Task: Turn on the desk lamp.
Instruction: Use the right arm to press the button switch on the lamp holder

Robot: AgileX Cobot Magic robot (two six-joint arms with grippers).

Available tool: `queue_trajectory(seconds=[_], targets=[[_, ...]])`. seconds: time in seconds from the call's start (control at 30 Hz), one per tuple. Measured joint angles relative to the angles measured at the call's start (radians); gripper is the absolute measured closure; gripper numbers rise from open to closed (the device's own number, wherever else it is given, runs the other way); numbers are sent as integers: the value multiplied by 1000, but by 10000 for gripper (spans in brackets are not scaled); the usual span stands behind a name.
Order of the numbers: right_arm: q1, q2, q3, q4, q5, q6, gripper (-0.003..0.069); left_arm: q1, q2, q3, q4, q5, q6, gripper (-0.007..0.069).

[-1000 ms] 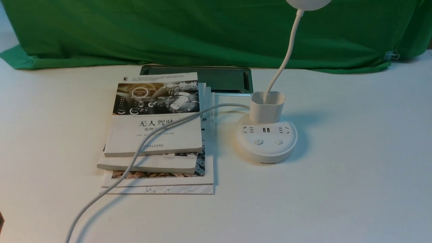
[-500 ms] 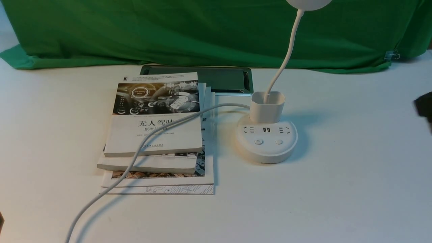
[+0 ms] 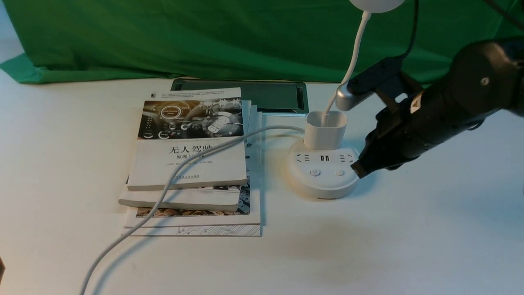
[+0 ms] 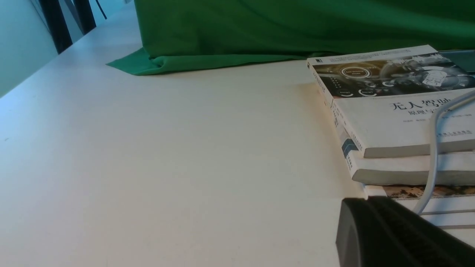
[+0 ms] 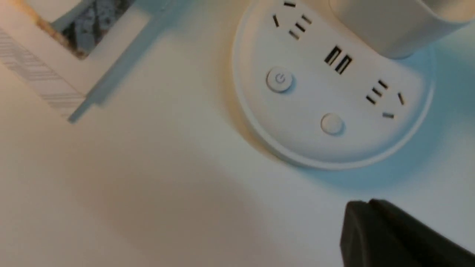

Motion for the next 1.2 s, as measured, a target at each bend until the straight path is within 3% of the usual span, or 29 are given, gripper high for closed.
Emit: queue_trajectory(seconds=[0.53, 1.2], targets=[[0, 181, -1, 0, -249, 2, 629, 0, 0, 0, 0, 0, 0, 603], [1, 264, -22, 2, -293, 3, 629, 0, 0, 0, 0, 0, 0, 603]])
